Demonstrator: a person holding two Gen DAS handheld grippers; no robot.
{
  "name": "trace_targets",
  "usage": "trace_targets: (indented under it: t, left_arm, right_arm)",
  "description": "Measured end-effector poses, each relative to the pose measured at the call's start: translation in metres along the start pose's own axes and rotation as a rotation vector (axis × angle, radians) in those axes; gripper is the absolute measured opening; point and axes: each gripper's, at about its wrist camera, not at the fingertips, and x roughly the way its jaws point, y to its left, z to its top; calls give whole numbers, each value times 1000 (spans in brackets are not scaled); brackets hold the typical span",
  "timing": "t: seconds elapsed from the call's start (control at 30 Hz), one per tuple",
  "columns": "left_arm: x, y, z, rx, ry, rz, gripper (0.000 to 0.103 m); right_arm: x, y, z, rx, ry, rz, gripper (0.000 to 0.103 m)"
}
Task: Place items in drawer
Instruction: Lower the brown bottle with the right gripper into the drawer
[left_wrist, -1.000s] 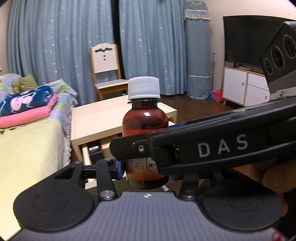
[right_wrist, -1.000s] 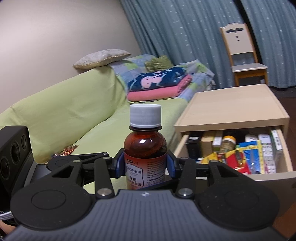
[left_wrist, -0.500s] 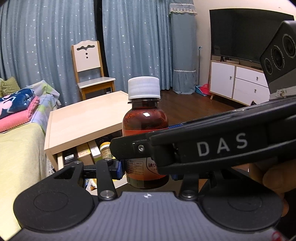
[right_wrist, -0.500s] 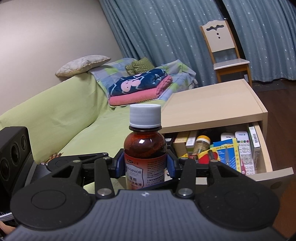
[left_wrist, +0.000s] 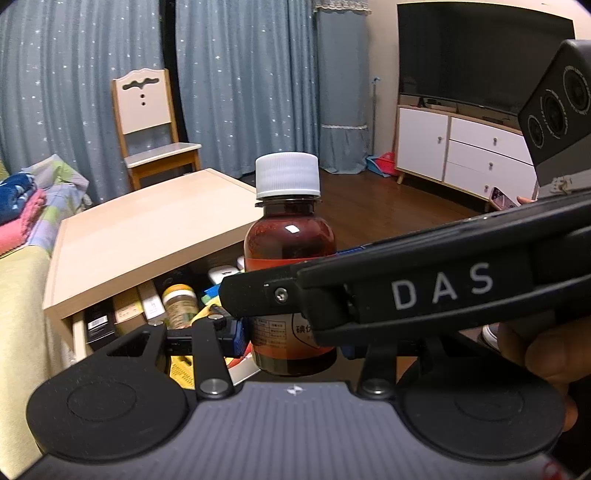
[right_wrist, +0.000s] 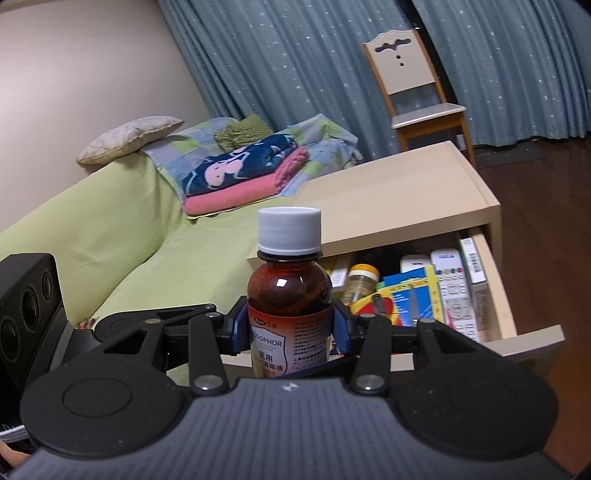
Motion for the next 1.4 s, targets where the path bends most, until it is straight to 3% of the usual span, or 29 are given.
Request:
trace_targets:
  t: [0.33, 1.4]
  left_arm:
    - [21, 8, 4, 0, 14, -12, 49]
    - [19, 62, -9, -41, 62, 64, 49]
  right_arm:
    - [17, -17, 7, 18, 10, -3, 41]
    - [75, 8, 4, 33, 68, 71, 41]
